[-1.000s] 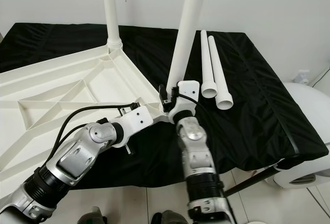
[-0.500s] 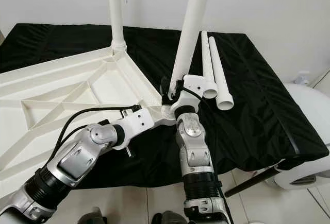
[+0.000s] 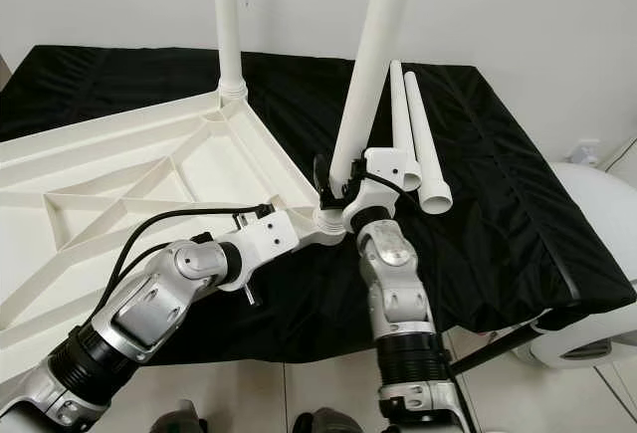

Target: Building children table

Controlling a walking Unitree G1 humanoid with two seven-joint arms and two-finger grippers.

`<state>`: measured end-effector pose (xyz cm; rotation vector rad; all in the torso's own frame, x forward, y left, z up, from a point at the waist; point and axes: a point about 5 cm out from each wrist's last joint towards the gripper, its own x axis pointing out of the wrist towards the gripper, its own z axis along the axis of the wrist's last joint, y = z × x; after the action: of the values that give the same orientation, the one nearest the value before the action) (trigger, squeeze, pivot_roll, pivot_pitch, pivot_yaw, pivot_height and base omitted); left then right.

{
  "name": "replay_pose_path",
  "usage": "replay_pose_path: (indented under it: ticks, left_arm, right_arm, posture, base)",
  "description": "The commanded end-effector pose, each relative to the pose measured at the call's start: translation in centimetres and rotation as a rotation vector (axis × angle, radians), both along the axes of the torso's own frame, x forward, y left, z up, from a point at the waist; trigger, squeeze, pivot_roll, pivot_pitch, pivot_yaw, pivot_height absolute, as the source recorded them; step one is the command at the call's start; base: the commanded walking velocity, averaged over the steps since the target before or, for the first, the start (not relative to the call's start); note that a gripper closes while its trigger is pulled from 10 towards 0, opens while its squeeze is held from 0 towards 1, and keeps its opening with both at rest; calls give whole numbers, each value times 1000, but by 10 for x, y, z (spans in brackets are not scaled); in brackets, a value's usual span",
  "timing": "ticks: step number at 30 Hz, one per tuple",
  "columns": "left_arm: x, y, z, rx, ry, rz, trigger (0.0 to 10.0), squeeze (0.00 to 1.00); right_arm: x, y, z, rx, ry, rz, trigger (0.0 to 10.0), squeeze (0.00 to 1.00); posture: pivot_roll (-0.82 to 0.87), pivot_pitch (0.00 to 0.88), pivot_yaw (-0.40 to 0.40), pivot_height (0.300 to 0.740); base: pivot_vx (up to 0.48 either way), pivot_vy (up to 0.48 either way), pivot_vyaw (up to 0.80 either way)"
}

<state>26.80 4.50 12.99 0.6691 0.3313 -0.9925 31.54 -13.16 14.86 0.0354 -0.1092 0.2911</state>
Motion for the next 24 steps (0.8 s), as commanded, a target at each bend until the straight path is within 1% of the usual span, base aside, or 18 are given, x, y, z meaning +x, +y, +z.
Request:
replay_pose_path:
  ticks: [1,2,4,5,7,8,9,11,14,15,17,18,20,24]
  left_arm:
    - [-3,-9,9,-28,-51,-48,10000,0]
    - [-3,-9,10,-28,-51,-49,10000,0]
    - [-3,-9,10,-28,-53,-52,10000,0]
    - [-3,-9,10,-28,-53,-52,10000,0]
    - [-2,-9,10,-28,-55,-54,10000,0]
    - [-2,-9,10,-28,-55,-54,10000,0]
    - [-1,-9,11,-27,-57,-55,10000,0]
    - [-1,-9,11,-27,-57,-55,10000,0]
    - [-2,-8,12,-25,-59,-58,10000,0]
    - [-2,-8,12,-25,-59,-58,10000,0]
    - [-2,-8,12,-24,-58,-59,10000,0]
    - [-2,-8,12,-24,-58,-59,10000,0]
    - [-3,-8,12,-23,-57,-61,10000,0]
    - [-4,-8,11,-23,-56,-60,10000,0]
  right_arm:
    - [-2,-6,-12,-7,33,53,10000,0]
    - [-2,-11,-14,-35,26,93,10000,0]
    - [0,-19,-17,-43,30,153,10000,0]
    - [0,-19,-17,-43,30,153,10000,0]
    - [2,-24,-19,-70,26,213,10000,0]
    - [2,-24,-19,-70,26,213,10000,0]
    - [3,-25,-21,-123,9,296,10000,0]
    - [3,-25,-21,-123,9,296,10000,0]
    - [11,-25,-17,-129,2,375,10000,0]
    - [11,-25,-17,-129,2,375,10000,0]
    - [19,-26,-15,-158,14,404,10000,0]
    - [19,-26,-15,-158,14,404,10000,0]
    - [24,-27,-15,-169,25,420,10000,0]
    - [27,-28,-16,-169,35,443,10000,0]
  posture:
    - [34,0,-80,740]
    - [32,0,-78,740]
    - [30,0,-76,740]
    - [30,0,-76,740]
    - [31,0,-73,740]
    - [31,0,-73,740]
    - [32,0,-71,740]
    - [32,0,-71,740]
    - [36,0,-68,740]
    - [36,0,-68,740]
    - [41,0,-68,740]
    - [41,0,-68,740]
    - [43,0,-70,740]
    - [47,0,-73,740]
  base:
    - [0,0,0]
    - [0,0,0]
    - [0,0,0]
    - [0,0,0]
    - [0,0,0]
    - [0,0,0]
    - [0,0,0]
    - [0,0,0]
    - [0,0,0]
    - [0,0,0]
    - [0,0,0]
    - [0,0,0]
    - [0,0,0]
    - [0,0,0]
